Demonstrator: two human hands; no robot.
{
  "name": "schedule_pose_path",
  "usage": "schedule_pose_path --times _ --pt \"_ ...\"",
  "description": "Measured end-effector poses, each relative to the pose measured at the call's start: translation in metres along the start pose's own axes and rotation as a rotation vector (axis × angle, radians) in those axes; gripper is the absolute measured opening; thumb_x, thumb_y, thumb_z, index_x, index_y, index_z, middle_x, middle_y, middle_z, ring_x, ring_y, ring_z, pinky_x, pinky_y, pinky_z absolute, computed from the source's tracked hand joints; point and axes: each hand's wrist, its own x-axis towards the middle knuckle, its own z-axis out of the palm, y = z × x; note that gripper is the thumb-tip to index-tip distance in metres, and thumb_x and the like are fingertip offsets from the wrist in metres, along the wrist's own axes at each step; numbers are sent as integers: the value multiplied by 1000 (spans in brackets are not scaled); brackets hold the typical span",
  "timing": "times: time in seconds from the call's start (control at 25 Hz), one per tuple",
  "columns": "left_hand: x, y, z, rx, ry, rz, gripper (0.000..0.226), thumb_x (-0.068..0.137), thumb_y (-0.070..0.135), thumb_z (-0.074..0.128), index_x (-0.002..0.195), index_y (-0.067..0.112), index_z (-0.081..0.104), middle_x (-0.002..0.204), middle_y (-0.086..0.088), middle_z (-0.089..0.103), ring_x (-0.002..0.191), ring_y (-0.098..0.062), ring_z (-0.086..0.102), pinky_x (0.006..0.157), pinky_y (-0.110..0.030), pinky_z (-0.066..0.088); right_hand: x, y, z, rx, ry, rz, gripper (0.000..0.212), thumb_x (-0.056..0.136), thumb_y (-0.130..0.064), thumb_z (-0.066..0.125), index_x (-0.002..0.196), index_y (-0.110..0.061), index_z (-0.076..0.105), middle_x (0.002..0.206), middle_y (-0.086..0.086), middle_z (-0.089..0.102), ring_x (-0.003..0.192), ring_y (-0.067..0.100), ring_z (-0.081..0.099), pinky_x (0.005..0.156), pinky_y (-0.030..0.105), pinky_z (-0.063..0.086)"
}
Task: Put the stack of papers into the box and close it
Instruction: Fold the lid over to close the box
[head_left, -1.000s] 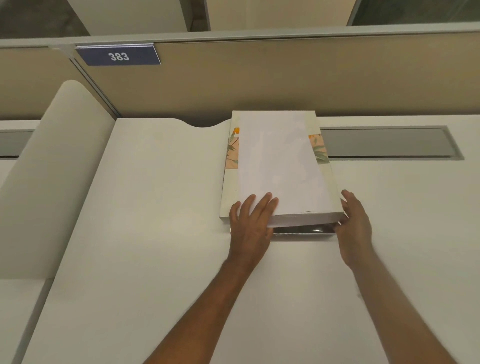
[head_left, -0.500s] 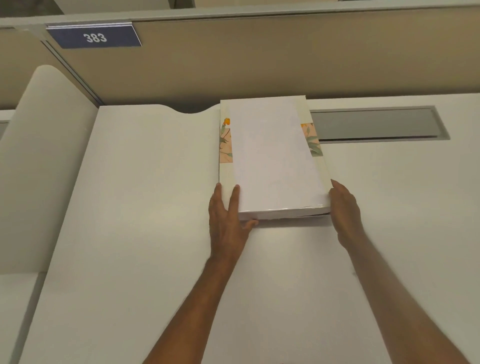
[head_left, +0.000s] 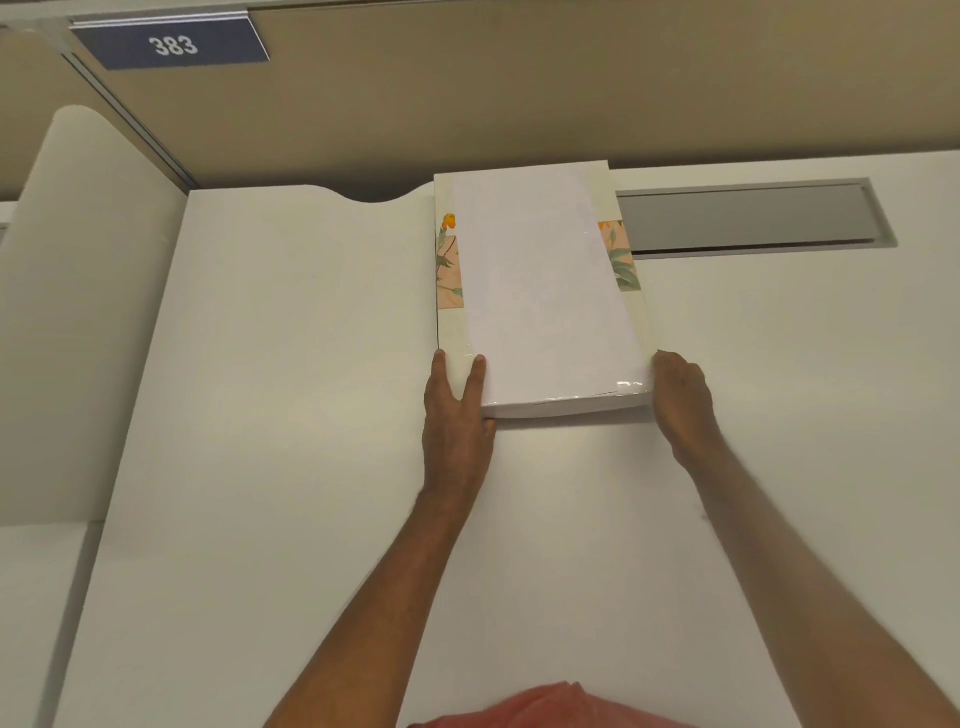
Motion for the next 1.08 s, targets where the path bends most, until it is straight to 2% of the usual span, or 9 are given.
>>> schedule_pose_path --times 0.12,0.36,0.48,0.68,0.8,0.88,0.92,1.0,1.08 --pt "2 -7 5 -1 -31 4 78 95 12 69 160 30 31 172 -12 6 158 -31 18 105 -49 54 0 10 2 -66 -32 -76 35 107 -25 31 86 -2 48 89 6 46 90 27 43 78 37 34" --pt "5 -14 8 -94 -34 28 76 94 16 73 159 27 35 172 -9 3 159 -29 14 109 -48 51 12 14 10 -87 -26 -33 40 103 -24 34 63 -20 28 78 4 31 81 24 33 59 35 24" --pt "4 -14 10 -101 -30 22 75 95 14 72 159 26 35 172 -7 3 159 -27 13 112 -48 49 17 18 12 -123 -30 -48 44 105 -24 34 61 -21 30 84 9 34 83 26 35 70 35 29" --pt "6 -16 9 -121 -34 40 74 93 14 74 157 23 39 171 -12 6 157 -32 22 114 -47 47 24 21 14 -146 -35 -44 44 103 -23 33 59 -23 29 83 9 34 83 27 35 68 35 30" --pt "8 -21 6 -141 -54 53 75 91 17 77 157 25 41 170 -11 7 155 -31 26 115 -46 46 25 21 12 -163 -42 -42 40 103 -26 32 64 -21 37 89 15 43 90 35 46 77 39 37" --pt "8 -24 3 -152 -88 42 77 90 25 79 156 29 40 170 -8 9 154 -30 28 115 -45 45 22 21 10 -164 -64 -51 34 104 -31 34 79 -17 53 100 22 53 101 41 53 84 44 44" --pt "9 -24 0 -158 -106 21 78 89 33 79 157 31 40 170 -7 10 153 -30 28 115 -45 45 21 23 10 -174 -57 -63 32 105 -33 36 103 -14 61 115 26 57 112 44 55 93 49 46" --pt "12 -18 -6 -112 -115 -9 81 89 51 73 158 33 36 170 -10 13 155 -31 22 120 -48 38 13 27 11 -222 36 -160 47 108 -32 43 148 -8 47 139 25 54 133 45 48 110 52 40" --pt "15 -12 -14 -4 -71 27 83 91 63 62 161 31 29 171 -13 13 158 -33 15 126 -49 27 0 29 12 -284 110 -308 56 107 -31 49 156 -5 37 146 23 51 136 45 44 111 54 39"
